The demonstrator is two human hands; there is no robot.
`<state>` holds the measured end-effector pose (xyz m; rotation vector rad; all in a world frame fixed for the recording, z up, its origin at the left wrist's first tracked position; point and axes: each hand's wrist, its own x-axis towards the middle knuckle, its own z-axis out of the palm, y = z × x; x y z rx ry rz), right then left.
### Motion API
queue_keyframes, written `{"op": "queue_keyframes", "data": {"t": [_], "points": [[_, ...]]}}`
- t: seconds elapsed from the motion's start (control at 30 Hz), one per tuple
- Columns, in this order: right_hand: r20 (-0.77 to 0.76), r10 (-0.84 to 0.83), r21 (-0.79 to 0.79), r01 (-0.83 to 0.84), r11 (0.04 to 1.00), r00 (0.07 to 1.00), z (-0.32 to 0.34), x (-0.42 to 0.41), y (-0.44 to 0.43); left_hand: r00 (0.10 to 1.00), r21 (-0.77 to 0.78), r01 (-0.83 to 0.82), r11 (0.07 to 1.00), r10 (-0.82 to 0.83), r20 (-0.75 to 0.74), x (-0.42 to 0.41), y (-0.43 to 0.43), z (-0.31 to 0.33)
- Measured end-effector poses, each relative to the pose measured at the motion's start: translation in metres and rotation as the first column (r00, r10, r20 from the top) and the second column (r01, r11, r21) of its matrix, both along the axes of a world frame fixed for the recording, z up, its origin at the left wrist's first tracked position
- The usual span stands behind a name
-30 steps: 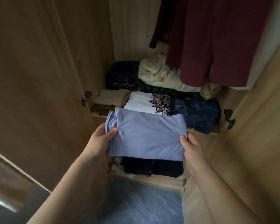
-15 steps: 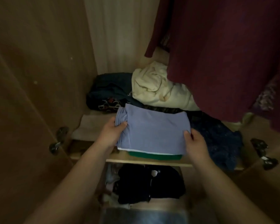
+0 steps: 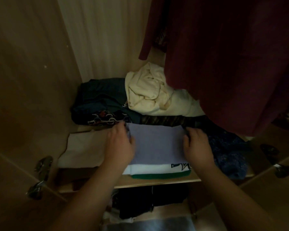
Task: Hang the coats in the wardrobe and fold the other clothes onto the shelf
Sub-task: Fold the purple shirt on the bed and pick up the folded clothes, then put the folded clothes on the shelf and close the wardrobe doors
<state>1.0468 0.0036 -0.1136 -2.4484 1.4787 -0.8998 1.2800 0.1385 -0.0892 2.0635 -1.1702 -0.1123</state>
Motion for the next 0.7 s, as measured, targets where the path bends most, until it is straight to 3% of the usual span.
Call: {"op": "queue_keyframes", "data": {"t": [0.07, 0.1, 0.2, 0.43, 0.57, 0.7], "points": [[-0.142, 0.141, -0.096, -0.155, 0.983, 0.98, 0.007, 0.016, 0.006, 0.946, 0.108, 0.135, 0.985, -0.16, 0.282, -0.011, -0.01, 0.002], [-0.233, 0.179, -0.092, -0.205, 0.974, 0.956, 0.005, 0.023, 0.008, 0.911, 0.219, 0.162, 0.962, -0.231, 0.342, -0.015, -0.017, -0.001], [-0.391, 0.208, 0.027, -0.215, 0.976, 0.897, -0.019, 0.032, 0.01, 0.906, 0.499, 0.146, 0.854, -0.318, 0.279, -0.015, -0.029, -0.031], [-0.356, 0.231, 0.134, -0.195, 0.972, 0.906, -0.03, 0.034, 0.004, 0.92, 0.505, 0.112, 0.856, -0.282, 0.272, -0.017, -0.031, -0.046], [-0.239, 0.303, 0.16, -0.27, 0.949, 0.923, -0.017, 0.025, 0.004, 0.909, 0.528, 0.113, 0.841, -0.302, 0.287, -0.016, -0.029, -0.034], [-0.105, 0.279, 0.146, -0.262, 0.954, 0.955, 0.012, -0.017, 0.031, 0.872, 0.413, 0.117, 0.903, -0.293, 0.393, -0.048, -0.01, -0.004]]}}
